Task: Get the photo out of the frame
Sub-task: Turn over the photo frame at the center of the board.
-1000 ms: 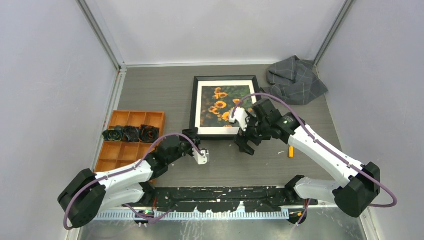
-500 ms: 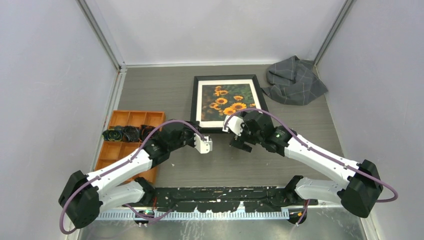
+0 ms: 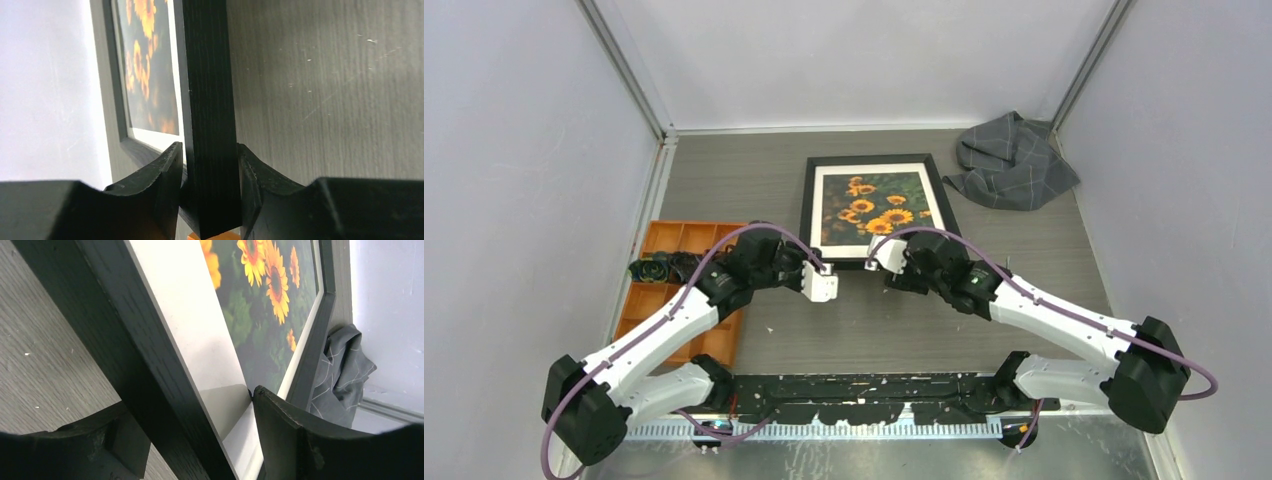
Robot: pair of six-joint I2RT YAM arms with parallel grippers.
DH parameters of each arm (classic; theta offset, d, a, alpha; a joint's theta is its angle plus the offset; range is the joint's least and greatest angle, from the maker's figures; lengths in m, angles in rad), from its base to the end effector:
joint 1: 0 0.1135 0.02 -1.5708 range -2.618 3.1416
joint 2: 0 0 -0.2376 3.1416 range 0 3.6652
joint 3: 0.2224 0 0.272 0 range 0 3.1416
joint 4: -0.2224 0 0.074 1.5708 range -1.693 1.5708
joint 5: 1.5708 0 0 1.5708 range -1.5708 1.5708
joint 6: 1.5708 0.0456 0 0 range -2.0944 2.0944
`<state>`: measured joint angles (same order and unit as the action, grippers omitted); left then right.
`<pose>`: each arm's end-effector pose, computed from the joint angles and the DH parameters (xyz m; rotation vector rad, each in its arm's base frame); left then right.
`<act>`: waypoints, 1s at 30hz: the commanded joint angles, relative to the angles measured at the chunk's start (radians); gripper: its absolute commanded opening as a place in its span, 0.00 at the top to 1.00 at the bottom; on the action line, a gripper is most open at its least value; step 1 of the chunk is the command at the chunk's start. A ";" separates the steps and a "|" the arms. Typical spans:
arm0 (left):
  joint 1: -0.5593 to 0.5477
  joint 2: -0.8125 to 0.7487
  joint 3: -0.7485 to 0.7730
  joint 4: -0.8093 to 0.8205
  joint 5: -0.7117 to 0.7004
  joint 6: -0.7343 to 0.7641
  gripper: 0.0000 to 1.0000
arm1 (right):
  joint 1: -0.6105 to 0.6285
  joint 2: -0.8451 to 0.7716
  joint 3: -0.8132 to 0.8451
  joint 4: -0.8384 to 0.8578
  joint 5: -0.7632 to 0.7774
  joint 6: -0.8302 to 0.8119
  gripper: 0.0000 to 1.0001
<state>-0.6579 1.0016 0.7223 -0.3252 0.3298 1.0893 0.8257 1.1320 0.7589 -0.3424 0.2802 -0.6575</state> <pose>0.1966 -0.1706 0.2316 1.7543 1.2264 -0.1072 0.1970 0.1950 0.2105 -1.4185 1.7635 -0.2309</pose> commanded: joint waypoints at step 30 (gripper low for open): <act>0.121 -0.047 0.047 -0.090 0.200 -0.196 0.64 | 0.218 0.131 -0.102 0.360 0.393 -0.321 0.95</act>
<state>-0.5625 0.9977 0.7460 -0.4889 0.5102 1.0470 1.0389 1.2724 0.6373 -0.0505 0.6827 -0.9997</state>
